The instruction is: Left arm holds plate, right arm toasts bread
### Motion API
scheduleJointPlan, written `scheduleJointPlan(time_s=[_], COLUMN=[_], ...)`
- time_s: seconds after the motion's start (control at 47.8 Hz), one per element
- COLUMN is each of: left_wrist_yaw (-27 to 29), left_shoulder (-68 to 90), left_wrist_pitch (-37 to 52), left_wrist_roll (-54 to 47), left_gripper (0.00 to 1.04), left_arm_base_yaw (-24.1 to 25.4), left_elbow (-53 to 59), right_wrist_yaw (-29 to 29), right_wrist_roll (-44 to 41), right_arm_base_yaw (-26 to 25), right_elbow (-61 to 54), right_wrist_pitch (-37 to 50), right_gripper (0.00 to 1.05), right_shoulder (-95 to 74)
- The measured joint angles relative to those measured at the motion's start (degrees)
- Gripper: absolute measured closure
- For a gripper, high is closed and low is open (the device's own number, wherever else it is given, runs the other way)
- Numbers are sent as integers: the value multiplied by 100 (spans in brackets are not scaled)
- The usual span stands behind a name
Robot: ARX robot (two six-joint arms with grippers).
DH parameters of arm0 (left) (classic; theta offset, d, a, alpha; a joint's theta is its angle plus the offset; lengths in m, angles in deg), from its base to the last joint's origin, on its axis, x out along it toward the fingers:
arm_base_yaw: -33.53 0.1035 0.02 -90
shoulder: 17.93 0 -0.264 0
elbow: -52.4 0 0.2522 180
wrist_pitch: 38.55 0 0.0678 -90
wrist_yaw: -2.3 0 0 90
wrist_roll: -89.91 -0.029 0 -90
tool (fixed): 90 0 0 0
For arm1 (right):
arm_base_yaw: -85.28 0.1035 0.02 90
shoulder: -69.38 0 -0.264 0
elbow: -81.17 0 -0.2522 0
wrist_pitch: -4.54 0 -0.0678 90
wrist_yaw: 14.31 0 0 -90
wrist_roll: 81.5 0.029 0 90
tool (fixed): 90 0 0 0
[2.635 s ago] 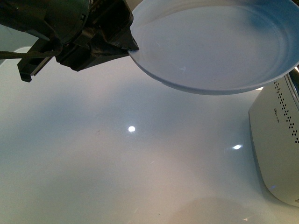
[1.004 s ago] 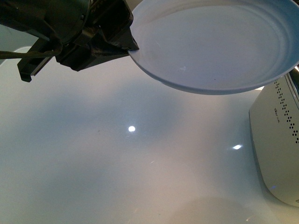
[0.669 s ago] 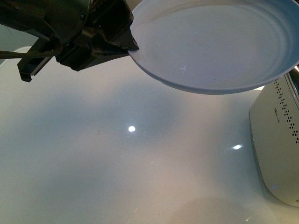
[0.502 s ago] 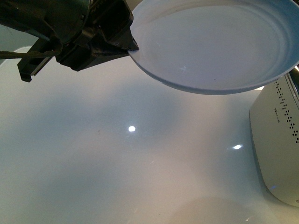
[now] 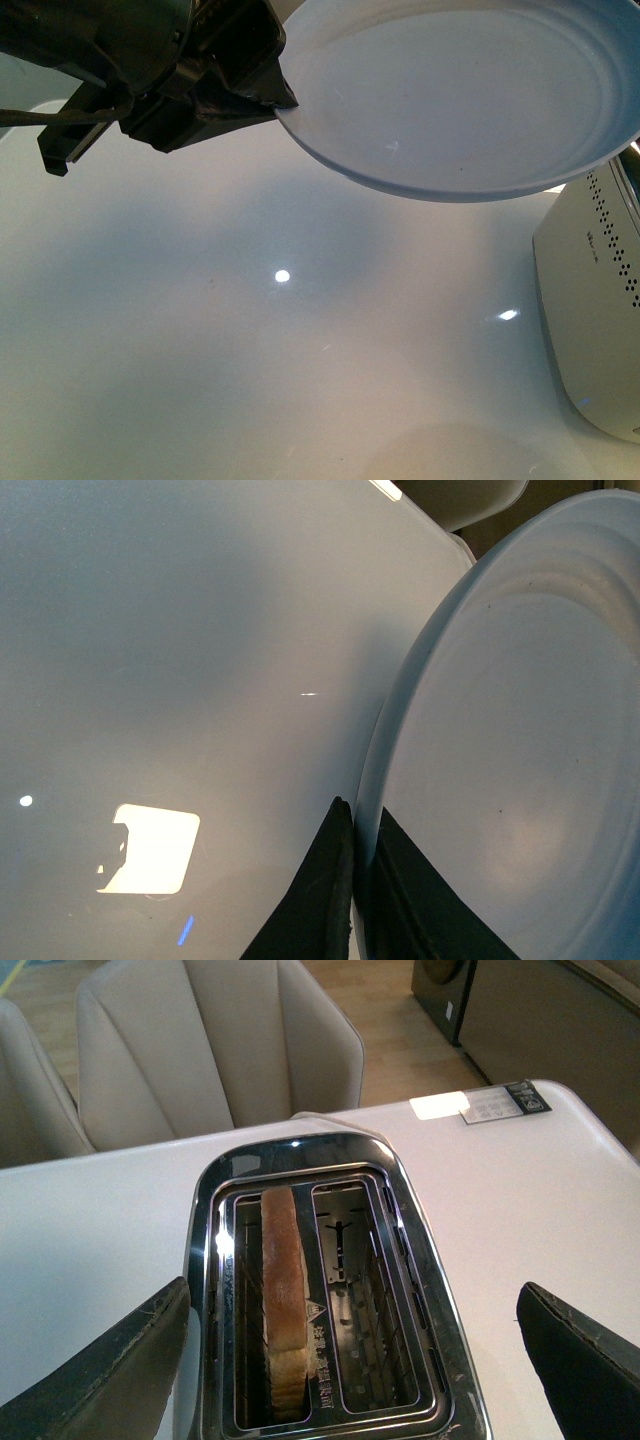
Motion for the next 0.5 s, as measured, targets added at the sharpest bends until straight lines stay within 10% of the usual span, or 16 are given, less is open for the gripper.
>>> scheduleJointPlan(time_s=[0.23, 0.502], left_wrist_yaw=[-2, 0], left_shoulder=[-2, -2], left_wrist_pitch=[0, 0], left_wrist_roll=[0, 0], left_gripper=[102, 102], left_arm_base_yaw=[2, 0], left_elbow=[-2, -2], right_wrist_yaw=[1469, 1515], right_wrist_roll=[-498, -688], right_arm_base_yaw=[-52, -63], right_elbow=[-813, -1045], right_wrist_pitch=[2092, 2081], right_gripper=[30, 65], right_shoulder=[103, 675])
